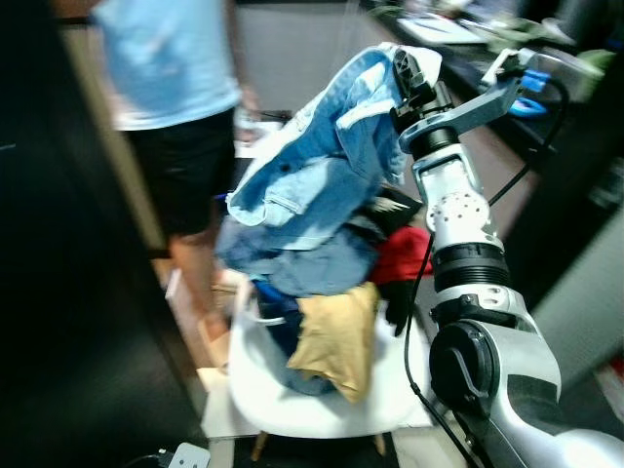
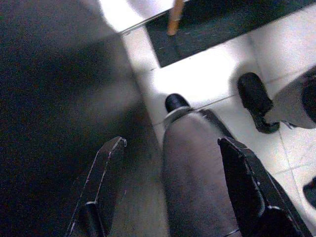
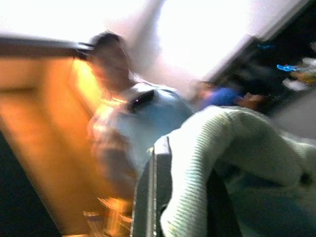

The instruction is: Clothes washing

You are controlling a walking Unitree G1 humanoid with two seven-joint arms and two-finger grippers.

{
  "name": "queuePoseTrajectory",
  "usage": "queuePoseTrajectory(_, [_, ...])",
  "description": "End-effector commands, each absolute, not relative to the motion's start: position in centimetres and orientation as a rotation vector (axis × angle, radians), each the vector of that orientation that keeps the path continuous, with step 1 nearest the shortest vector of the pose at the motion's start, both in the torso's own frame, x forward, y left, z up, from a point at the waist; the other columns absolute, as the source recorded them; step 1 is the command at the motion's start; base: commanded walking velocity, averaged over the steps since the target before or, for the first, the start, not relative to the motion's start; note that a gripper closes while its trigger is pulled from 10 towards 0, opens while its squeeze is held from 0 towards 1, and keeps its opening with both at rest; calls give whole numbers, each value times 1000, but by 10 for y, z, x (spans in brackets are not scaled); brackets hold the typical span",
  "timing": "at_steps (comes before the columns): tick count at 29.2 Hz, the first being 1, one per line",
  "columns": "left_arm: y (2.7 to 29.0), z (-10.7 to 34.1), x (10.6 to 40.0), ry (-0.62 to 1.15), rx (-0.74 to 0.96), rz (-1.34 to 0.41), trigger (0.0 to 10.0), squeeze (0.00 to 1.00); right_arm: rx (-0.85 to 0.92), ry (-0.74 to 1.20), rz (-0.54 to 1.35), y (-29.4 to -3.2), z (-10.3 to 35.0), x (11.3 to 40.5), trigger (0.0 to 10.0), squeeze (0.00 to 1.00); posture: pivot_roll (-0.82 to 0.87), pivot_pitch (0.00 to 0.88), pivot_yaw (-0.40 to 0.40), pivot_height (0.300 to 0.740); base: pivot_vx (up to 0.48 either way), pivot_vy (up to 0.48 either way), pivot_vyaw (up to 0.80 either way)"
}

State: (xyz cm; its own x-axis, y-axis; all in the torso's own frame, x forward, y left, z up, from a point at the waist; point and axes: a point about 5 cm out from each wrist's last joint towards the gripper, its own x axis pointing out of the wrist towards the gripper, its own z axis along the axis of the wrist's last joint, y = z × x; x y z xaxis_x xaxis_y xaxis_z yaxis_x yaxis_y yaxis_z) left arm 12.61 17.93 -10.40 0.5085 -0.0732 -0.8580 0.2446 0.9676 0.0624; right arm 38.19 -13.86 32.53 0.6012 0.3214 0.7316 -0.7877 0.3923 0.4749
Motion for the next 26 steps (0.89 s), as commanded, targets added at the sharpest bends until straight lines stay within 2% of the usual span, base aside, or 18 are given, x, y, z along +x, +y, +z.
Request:
queuePoseTrajectory(1, [173, -112, 105, 1108, 165, -230, 10000, 0, 931, -702, 996, -134, 345, 362, 0, 0, -20, 0, -52, 740, 0, 0, -800])
queuePoseTrajectory(3, [173, -112, 105, 1109, 165, -230, 10000, 0, 931, -714, 1054, -132, 346, 357, 0, 0, -20, 0, -52, 740, 0, 0, -800])
queuePoseTrajectory(5, [175, -112, 104, 1112, 168, -228, 10000, 0, 870, -747, 1303, -129, 342, 332, 0, 0, -18, 0, -50, 740, 0, 0, -800])
queuePoseTrajectory(6, [177, -112, 102, 1116, 170, -225, 10000, 0, 816, -757, 1498, -126, 335, 311, 0, 0, -16, 0, -46, 740, 0, 0, -800])
queuePoseTrajectory(11, [178, -112, 100, 1120, 172, -223, 10000, 0, 799, -713, 1623, -123, 327, 297, 0, 0, -18, 0, -41, 740, 0, 0, -800])
queuePoseTrajectory(16, [179, -112, 99, 1121, 172, -227, 10000, 0, 784, -689, 1647, -122, 324, 293, 0, 0, -19, 0, -36, 740, 0, 0, -800])
queuePoseTrajectory(26, [176, -111, 107, 1100, 172, -235, 10000, 0, 733, -673, 1384, -136, 323, 316, 0, 0, -21, 0, -33, 740, 0, 0, -800])
